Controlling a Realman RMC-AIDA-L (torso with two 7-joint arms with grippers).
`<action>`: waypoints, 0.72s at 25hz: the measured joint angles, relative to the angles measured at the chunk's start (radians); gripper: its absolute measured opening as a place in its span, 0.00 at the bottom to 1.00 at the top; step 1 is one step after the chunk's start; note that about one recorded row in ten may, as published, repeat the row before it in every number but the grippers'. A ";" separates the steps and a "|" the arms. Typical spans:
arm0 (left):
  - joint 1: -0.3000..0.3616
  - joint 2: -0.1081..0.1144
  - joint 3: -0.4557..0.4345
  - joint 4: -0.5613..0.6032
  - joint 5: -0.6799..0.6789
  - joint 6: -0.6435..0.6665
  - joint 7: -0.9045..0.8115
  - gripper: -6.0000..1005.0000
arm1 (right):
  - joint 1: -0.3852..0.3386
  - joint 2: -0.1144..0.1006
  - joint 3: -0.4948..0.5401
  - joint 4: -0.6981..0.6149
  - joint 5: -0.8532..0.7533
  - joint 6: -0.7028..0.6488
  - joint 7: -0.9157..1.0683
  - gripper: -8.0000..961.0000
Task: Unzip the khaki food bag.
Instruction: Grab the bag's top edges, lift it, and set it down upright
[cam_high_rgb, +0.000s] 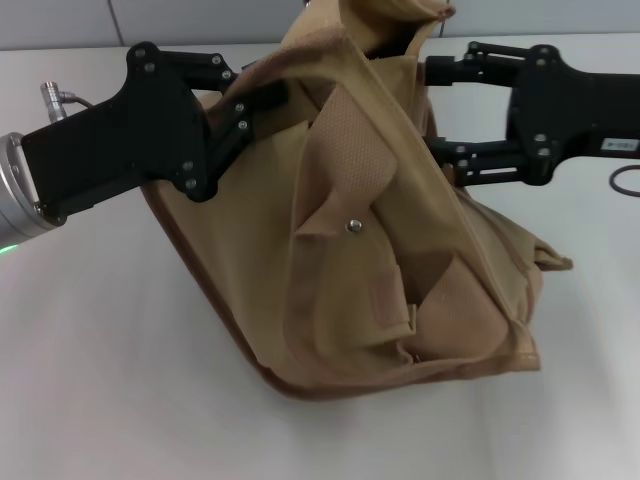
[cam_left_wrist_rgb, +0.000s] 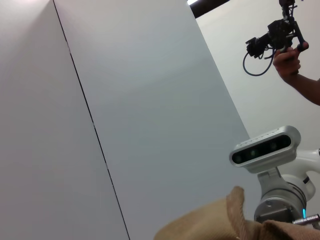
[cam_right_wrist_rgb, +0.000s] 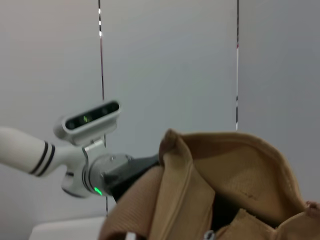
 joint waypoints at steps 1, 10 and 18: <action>-0.002 0.000 0.001 0.000 0.000 -0.001 0.000 0.07 | 0.004 -0.001 -0.014 -0.001 -0.002 0.009 0.000 0.87; -0.010 0.000 0.001 -0.005 -0.023 -0.007 0.001 0.07 | 0.002 0.000 -0.098 -0.040 -0.004 0.012 0.012 0.87; -0.014 0.000 0.000 -0.006 -0.023 -0.012 0.001 0.07 | -0.074 -0.001 -0.070 -0.121 0.066 -0.073 0.001 0.60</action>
